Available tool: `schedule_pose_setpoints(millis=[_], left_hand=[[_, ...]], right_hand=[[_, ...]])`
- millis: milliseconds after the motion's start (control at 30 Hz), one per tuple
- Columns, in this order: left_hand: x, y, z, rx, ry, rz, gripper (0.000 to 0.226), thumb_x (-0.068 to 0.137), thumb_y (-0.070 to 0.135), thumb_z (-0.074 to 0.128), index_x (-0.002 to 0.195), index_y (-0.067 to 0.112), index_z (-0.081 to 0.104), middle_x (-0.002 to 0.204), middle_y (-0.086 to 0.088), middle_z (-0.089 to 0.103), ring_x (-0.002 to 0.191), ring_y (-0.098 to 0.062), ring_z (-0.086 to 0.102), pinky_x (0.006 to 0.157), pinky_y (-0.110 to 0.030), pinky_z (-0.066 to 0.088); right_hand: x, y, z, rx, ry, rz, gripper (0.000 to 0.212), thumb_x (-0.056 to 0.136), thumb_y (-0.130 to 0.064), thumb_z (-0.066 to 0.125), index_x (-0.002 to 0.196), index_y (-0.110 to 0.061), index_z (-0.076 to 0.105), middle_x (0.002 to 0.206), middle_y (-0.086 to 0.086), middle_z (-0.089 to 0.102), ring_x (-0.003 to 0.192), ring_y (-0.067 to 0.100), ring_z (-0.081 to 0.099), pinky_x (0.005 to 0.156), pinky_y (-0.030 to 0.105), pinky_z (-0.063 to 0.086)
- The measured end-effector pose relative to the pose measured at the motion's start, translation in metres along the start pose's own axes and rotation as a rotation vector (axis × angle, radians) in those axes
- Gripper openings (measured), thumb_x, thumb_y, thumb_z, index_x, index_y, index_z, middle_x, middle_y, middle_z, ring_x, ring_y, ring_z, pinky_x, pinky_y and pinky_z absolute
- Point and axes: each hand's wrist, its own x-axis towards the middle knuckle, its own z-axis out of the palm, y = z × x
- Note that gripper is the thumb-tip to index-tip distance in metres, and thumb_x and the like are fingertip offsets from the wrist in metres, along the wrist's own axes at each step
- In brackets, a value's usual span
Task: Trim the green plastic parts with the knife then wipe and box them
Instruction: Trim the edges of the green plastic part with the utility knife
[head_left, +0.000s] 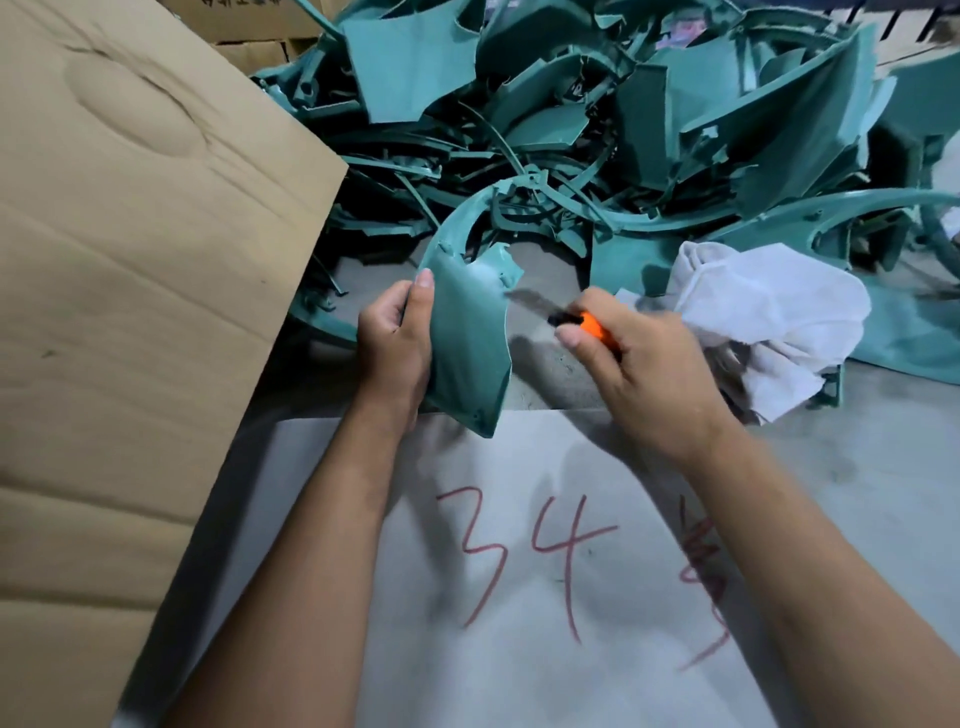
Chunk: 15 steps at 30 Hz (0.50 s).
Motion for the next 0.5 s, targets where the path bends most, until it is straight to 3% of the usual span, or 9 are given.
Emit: schedule_pose_setpoints(millis=[67,133,267,367,500], left_hand=[[-0.001,0.000,0.001,-0.028,0.002,-0.030,0.049,0.095,0.042,0.053,0.078,-0.004,0.051,0.073,-0.008,0.040,0.064,-0.017,0.034,0.054,-0.032,0.026],[-0.002,0.001,0.002,-0.050,0.009,-0.049,0.048,0.095,0.042,0.054,0.078,-0.003,0.052,0.072,-0.008,0.039,0.062,-0.015,0.035,0.052,-0.030,0.026],[-0.002,0.001,0.002,-0.059,0.019,-0.060,0.060,0.094,0.044,0.054,0.082,-0.015,0.050,0.075,-0.009,0.047,0.069,-0.020,0.040,0.059,-0.034,0.033],[-0.002,0.003,0.001,-0.083,0.012,-0.083,0.053,0.093,0.044,0.055,0.087,-0.008,0.060,0.080,-0.011,0.051,0.074,-0.023,0.043,0.065,-0.039,0.035],[-0.003,0.003,-0.002,-0.090,-0.041,-0.099,0.058,0.095,0.045,0.055,0.090,-0.013,0.055,0.080,-0.013,0.052,0.074,-0.024,0.044,0.061,-0.036,0.036]], right_hand=[[0.001,0.003,-0.001,-0.030,0.098,0.058,0.047,0.104,-0.054,0.042,0.094,-0.010,0.056,0.061,0.001,0.051,0.057,0.029,0.052,0.054,0.043,0.043],[-0.001,0.004,-0.004,0.024,0.123,0.028,0.044,0.108,-0.049,0.045,0.091,-0.010,0.055,0.059,0.001,0.049,0.054,0.026,0.050,0.051,0.044,0.043],[-0.005,-0.004,-0.001,0.133,-0.016,-0.130,0.033,0.108,-0.043,0.050,0.084,-0.021,0.051,0.060,-0.009,0.047,0.054,0.011,0.050,0.051,0.034,0.038],[-0.005,-0.011,0.005,0.099,-0.090,-0.128,0.033,0.106,-0.048,0.048,0.078,-0.031,0.041,0.057,-0.012,0.039,0.054,0.009,0.047,0.052,0.034,0.035],[-0.004,-0.006,0.003,-0.047,0.039,-0.044,0.040,0.106,-0.051,0.045,0.079,-0.021,0.044,0.056,-0.007,0.044,0.053,0.019,0.047,0.052,0.037,0.036]])
